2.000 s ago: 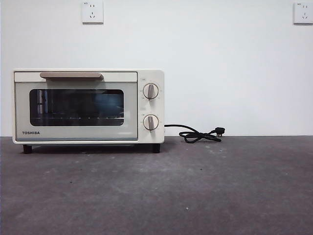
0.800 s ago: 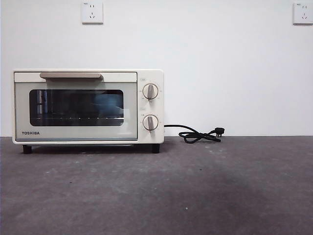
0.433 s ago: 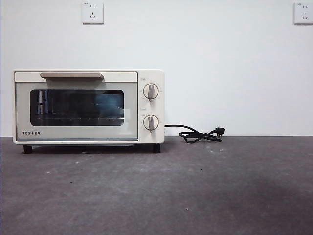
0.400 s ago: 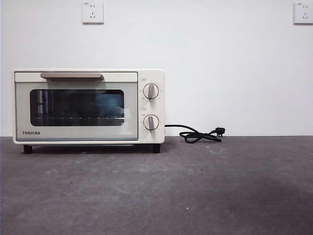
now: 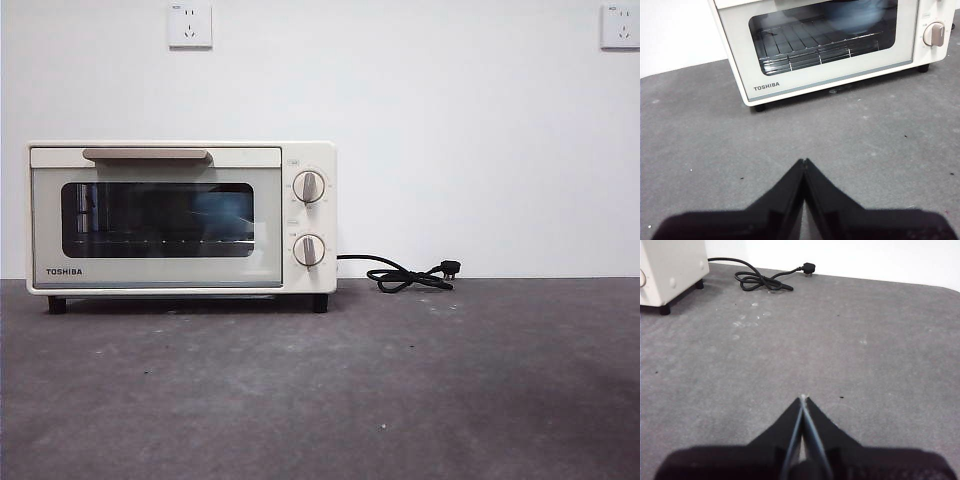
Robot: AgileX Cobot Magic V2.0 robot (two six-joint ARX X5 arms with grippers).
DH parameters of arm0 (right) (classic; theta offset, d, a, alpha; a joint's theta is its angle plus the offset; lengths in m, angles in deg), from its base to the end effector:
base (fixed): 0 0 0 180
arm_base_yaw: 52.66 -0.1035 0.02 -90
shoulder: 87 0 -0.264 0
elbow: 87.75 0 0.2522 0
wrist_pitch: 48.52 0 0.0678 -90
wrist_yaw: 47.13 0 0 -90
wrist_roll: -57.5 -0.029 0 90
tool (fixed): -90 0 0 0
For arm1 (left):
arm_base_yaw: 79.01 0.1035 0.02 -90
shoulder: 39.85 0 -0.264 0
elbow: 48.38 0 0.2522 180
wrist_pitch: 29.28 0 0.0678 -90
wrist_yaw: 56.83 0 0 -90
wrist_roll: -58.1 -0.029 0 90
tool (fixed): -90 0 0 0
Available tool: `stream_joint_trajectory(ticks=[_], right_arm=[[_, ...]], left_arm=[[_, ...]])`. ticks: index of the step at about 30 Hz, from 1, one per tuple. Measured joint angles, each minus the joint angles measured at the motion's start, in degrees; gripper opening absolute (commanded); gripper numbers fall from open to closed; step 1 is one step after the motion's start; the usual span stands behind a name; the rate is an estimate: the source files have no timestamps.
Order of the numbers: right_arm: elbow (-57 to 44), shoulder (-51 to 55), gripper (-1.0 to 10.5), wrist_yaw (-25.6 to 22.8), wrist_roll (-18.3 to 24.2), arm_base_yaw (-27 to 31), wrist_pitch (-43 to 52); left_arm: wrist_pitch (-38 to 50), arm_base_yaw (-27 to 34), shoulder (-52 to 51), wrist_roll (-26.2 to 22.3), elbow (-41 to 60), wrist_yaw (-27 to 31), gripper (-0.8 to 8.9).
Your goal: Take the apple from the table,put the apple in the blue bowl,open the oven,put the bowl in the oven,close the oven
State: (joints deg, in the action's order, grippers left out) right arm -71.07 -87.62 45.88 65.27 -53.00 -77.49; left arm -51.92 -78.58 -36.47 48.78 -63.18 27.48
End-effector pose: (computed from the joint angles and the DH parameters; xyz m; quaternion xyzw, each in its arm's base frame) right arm 0.0927 0.0021 0.1545 -0.0647 0.1102 0.0366 0.9911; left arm 0.0985 -0.0021 0.1502 0.0756 0.0936 -0.0534 0.9913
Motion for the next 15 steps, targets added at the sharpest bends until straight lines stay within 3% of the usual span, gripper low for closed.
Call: stream_joint_trajectory(ticks=[4, 15], right_arm=[[-1.3, 0.1, 0.0, -0.2, -0.2, 0.0, 4.5], [-1.4, 0.0, 0.0, -0.2, -1.3, 0.0, 4.6]], left_arm=[[0.0, 0.0, 0.0, 0.0, 0.0, 0.0, -0.04], [0.0, 0.0, 0.0, 0.0, 0.0, 0.0, -0.04]])
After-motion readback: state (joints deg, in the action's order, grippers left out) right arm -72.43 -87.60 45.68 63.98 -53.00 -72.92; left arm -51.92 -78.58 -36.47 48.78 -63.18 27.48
